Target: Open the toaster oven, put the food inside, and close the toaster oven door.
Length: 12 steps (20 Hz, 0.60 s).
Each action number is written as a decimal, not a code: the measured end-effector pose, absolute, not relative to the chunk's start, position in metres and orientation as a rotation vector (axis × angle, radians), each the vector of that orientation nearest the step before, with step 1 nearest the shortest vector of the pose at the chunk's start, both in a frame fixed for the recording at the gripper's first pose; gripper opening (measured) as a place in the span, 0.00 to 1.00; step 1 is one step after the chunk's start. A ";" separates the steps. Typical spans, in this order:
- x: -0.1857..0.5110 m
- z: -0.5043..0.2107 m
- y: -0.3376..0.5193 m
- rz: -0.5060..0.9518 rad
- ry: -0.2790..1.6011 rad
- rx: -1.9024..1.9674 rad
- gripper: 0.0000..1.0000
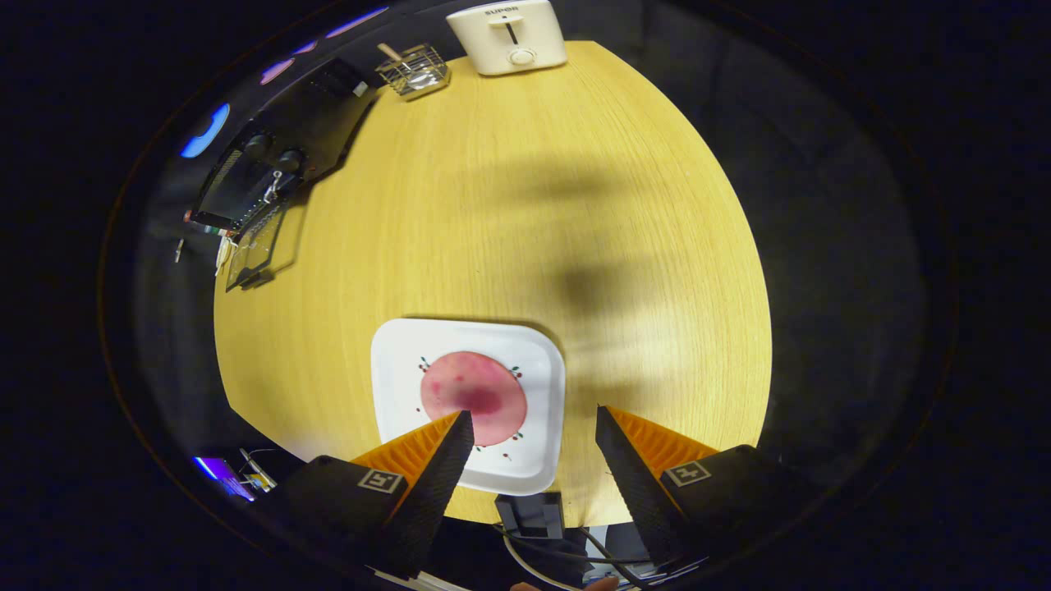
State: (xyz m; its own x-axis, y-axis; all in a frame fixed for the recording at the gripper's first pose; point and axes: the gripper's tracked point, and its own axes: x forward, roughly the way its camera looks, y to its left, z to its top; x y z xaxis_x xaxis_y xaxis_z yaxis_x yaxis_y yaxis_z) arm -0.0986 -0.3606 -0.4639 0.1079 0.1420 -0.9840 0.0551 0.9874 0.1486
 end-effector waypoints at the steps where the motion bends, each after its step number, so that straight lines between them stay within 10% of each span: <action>1: -0.103 -0.468 -0.366 0.056 1.473 0.154 0.99; 3: -0.098 -0.475 -0.371 0.045 1.466 0.135 0.90; 8: -0.093 -0.476 -0.364 0.121 1.436 0.060 0.15; 12: -0.086 -0.472 -0.351 0.243 1.377 0.193 0.05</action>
State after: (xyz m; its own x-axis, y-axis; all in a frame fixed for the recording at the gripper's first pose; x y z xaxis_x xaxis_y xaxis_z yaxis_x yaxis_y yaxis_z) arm -0.0862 -0.3506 -0.4725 0.1738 0.2822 -0.9435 -0.0578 0.9593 0.2763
